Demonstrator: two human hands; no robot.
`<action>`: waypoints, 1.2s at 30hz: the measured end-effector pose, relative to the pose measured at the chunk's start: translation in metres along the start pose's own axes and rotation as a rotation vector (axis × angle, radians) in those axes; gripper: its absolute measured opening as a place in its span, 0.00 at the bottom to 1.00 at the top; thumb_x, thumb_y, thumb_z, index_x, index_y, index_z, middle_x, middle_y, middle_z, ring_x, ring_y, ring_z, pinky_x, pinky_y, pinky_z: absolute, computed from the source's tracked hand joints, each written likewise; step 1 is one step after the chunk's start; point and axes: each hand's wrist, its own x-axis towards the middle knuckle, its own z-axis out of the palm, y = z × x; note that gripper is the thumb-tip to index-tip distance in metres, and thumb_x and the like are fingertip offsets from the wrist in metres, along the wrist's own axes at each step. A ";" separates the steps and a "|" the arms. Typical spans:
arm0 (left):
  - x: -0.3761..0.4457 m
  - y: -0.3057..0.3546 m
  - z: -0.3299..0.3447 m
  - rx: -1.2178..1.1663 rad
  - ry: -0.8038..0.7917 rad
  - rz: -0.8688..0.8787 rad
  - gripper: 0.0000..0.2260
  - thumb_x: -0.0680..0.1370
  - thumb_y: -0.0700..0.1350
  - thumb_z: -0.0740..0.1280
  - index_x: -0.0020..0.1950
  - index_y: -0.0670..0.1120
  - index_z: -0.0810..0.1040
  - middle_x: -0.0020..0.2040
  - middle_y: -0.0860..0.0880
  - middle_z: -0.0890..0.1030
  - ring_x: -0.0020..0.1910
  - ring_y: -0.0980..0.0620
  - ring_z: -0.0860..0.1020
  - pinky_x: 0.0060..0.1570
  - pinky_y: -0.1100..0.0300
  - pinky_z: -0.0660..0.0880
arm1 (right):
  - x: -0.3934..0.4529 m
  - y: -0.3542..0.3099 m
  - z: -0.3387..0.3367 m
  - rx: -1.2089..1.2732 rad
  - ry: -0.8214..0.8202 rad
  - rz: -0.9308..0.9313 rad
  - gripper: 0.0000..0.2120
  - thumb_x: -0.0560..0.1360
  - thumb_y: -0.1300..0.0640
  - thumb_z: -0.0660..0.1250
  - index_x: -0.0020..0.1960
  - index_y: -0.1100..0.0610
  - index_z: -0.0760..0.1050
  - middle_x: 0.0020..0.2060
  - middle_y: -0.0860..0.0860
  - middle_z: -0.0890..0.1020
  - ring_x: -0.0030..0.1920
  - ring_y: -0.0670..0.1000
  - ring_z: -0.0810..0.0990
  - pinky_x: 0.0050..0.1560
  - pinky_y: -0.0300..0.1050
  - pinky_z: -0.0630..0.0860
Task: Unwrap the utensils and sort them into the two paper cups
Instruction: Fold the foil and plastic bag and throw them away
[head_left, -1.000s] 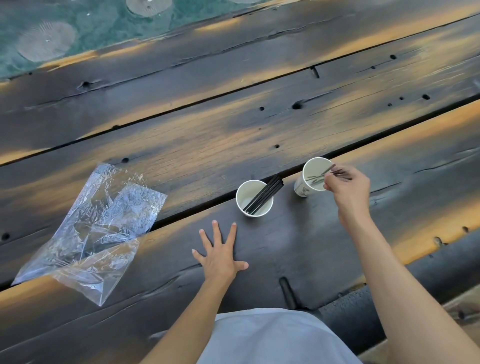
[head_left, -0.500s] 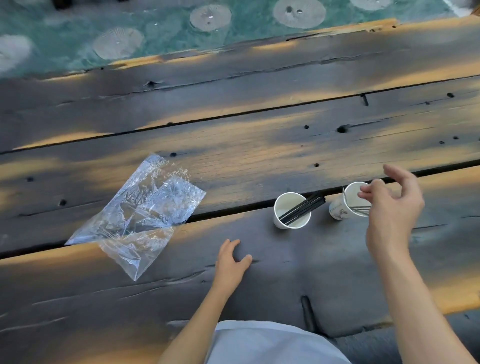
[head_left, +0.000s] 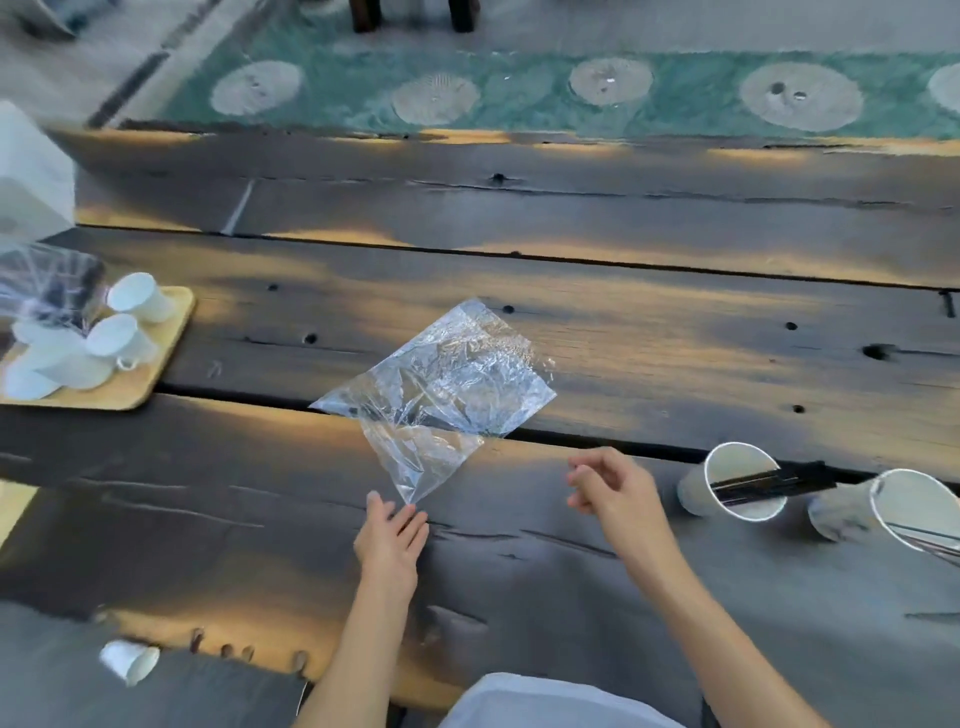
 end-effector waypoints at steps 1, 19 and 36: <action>-0.002 0.006 0.005 0.037 -0.021 0.008 0.21 0.81 0.56 0.63 0.64 0.40 0.73 0.57 0.40 0.79 0.56 0.39 0.80 0.61 0.48 0.76 | 0.000 0.006 0.010 -0.025 -0.028 0.034 0.09 0.76 0.67 0.64 0.43 0.56 0.79 0.39 0.53 0.81 0.31 0.48 0.78 0.41 0.46 0.77; -0.056 -0.066 0.050 0.517 -0.473 -0.131 0.05 0.78 0.41 0.70 0.44 0.40 0.82 0.31 0.46 0.80 0.27 0.54 0.75 0.29 0.62 0.72 | -0.011 0.064 0.035 0.138 -0.072 0.466 0.09 0.80 0.58 0.65 0.42 0.59 0.73 0.30 0.53 0.80 0.27 0.47 0.76 0.30 0.39 0.75; -0.018 -0.028 0.016 0.265 -0.167 -0.008 0.10 0.80 0.44 0.67 0.44 0.38 0.77 0.35 0.43 0.78 0.34 0.49 0.77 0.27 0.64 0.79 | -0.011 0.095 -0.023 0.248 0.028 0.511 0.10 0.83 0.60 0.60 0.45 0.60 0.75 0.31 0.52 0.77 0.26 0.48 0.73 0.24 0.38 0.68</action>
